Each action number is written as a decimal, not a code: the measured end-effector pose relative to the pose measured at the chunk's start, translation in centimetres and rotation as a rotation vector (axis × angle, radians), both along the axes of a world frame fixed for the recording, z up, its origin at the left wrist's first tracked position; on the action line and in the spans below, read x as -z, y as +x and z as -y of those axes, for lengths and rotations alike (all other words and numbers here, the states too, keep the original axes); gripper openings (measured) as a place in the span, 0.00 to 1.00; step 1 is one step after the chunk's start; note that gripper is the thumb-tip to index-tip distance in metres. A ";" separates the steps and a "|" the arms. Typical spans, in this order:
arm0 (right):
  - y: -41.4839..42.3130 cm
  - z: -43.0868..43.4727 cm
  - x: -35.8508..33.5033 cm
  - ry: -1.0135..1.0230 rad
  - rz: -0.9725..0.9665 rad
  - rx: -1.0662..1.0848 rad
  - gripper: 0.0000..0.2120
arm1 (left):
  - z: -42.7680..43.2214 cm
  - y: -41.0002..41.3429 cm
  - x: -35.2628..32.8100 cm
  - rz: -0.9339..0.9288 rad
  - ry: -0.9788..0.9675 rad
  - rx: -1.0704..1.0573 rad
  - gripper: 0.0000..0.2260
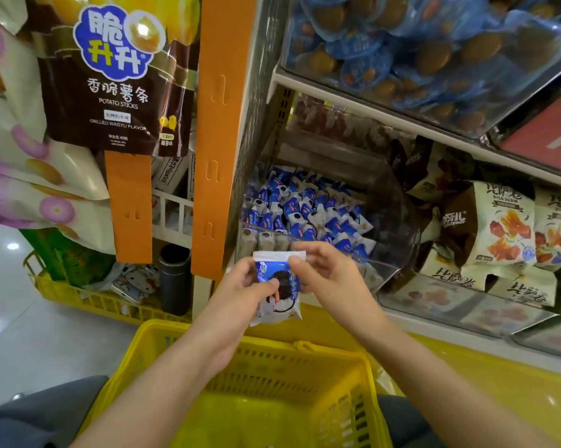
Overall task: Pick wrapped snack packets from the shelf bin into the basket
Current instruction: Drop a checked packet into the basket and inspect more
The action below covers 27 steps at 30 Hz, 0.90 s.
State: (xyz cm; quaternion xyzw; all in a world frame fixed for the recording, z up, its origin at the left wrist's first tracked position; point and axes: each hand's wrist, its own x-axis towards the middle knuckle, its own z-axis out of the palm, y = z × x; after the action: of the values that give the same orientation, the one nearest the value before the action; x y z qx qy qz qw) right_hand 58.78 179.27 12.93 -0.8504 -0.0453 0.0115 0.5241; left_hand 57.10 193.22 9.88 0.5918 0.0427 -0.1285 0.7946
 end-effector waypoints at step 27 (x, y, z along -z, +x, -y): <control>-0.1 2.3 3.6 0.313 -0.048 0.260 0.06 | 1.2 -0.9 2.6 0.042 0.122 -0.070 0.09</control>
State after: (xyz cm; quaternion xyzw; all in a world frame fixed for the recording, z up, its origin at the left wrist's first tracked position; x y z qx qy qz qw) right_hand 58.71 176.98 9.37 -0.7567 0.0763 -0.0431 0.6478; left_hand 56.16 192.01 7.32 0.6397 0.0545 -0.0852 0.7619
